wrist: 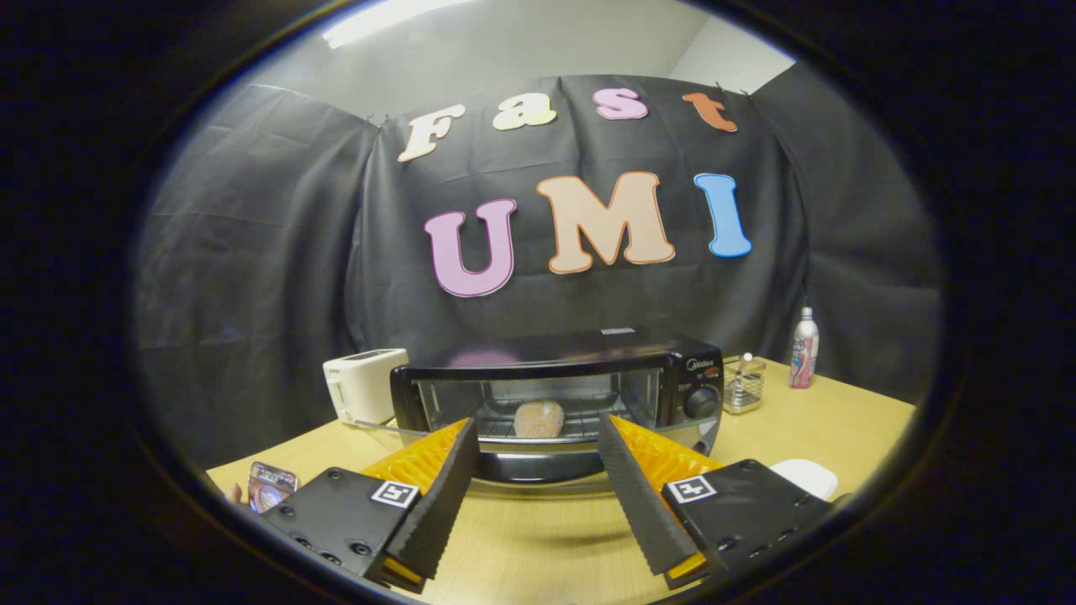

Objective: Open the toaster oven, put the food inside, and close the toaster oven door.

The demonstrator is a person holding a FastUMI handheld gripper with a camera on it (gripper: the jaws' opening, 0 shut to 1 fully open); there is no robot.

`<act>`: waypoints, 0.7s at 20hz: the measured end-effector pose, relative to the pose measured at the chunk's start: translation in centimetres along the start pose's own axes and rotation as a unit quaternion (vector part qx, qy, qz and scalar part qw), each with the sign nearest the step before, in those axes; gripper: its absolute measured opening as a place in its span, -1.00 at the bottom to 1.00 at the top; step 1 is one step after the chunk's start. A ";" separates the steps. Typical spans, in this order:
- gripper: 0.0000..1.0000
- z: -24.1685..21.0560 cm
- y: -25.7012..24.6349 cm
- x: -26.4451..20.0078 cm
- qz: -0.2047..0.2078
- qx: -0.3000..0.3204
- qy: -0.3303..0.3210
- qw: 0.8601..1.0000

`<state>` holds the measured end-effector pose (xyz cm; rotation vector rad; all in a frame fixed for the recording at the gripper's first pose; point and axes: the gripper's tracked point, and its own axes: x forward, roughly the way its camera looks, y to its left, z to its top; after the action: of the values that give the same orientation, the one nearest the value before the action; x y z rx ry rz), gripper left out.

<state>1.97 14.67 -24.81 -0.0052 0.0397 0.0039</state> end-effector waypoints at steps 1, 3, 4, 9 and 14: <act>0.82 0.3 0.0 0.7 0.001 0.001 -0.001 1.000; 0.83 1.1 0.1 2.2 0.003 0.004 -0.002 1.000; 0.83 1.5 0.1 3.0 0.004 0.005 -0.002 1.000; 0.83 2.6 0.3 6.8 0.013 0.018 0.002 1.000; 0.84 5.2 -0.4 5.9 0.014 0.011 -0.015 1.000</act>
<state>8.11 14.33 -19.85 0.0169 0.0094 0.0318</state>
